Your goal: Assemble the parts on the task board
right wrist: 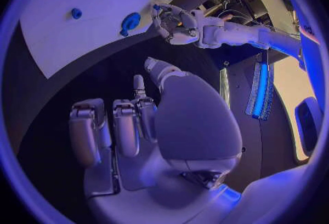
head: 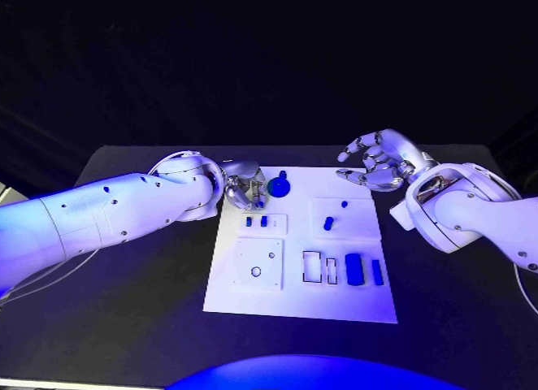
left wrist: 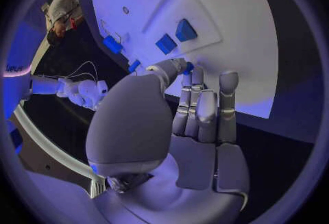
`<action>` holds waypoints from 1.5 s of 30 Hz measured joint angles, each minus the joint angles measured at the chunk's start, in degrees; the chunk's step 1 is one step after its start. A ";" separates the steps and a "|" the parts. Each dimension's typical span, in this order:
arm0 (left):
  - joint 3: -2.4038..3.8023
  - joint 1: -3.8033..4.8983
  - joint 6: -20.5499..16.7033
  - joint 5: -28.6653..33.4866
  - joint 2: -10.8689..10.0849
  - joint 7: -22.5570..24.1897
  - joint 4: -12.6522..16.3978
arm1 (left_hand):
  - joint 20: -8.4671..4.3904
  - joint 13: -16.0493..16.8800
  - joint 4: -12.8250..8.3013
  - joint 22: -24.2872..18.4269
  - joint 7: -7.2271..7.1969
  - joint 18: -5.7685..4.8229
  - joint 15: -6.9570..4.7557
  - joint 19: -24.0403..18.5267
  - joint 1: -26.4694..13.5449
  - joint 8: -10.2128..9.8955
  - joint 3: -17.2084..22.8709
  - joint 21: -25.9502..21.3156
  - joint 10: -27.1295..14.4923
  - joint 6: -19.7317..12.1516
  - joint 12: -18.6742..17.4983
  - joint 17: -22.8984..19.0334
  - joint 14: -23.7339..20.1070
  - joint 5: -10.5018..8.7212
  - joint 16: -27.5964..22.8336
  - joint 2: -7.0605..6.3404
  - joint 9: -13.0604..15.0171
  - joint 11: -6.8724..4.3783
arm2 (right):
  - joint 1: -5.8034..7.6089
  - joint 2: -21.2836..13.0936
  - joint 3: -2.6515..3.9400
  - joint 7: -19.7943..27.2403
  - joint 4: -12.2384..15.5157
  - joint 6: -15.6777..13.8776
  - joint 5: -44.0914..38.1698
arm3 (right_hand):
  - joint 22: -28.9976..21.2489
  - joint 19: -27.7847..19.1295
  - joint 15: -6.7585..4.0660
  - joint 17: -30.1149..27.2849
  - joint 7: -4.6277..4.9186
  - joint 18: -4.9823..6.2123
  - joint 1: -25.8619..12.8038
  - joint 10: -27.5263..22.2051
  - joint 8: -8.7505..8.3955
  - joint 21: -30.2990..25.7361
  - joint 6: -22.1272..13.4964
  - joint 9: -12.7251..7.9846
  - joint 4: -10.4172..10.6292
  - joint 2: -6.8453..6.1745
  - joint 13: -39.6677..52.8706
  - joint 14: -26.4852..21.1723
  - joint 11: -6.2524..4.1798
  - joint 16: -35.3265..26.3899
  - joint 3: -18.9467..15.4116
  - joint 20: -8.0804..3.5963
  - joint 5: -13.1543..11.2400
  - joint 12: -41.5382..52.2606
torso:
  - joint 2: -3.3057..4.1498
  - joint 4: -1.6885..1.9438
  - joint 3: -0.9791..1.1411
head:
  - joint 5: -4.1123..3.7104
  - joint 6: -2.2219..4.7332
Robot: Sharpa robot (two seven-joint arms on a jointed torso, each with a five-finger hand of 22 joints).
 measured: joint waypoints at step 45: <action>-0.14 -0.08 0.00 1.21 0.56 -0.79 -0.64 | 0.13 -0.16 -1.04 0.24 1.05 0.00 0.32 0.28 -0.88 -2.84 0.72 0.23 -0.04 -1.03 -3.50 -0.10 0.70 0.27 0.23 1.41 -0.16 0.84 | -0.01 0.02 0.00 0.01 -0.05 0.02 0.00 | 0.03 0.00 0.00 0.02 0.00 0.00 0.00 0.00 0.00 0.00 0.00 0.00 0.00 0.00 -0.02 0.00 0.00 0.00 0.00 0.00 0.00 0.00 | 0.01 -0.02 0.04 | -0.02 0.07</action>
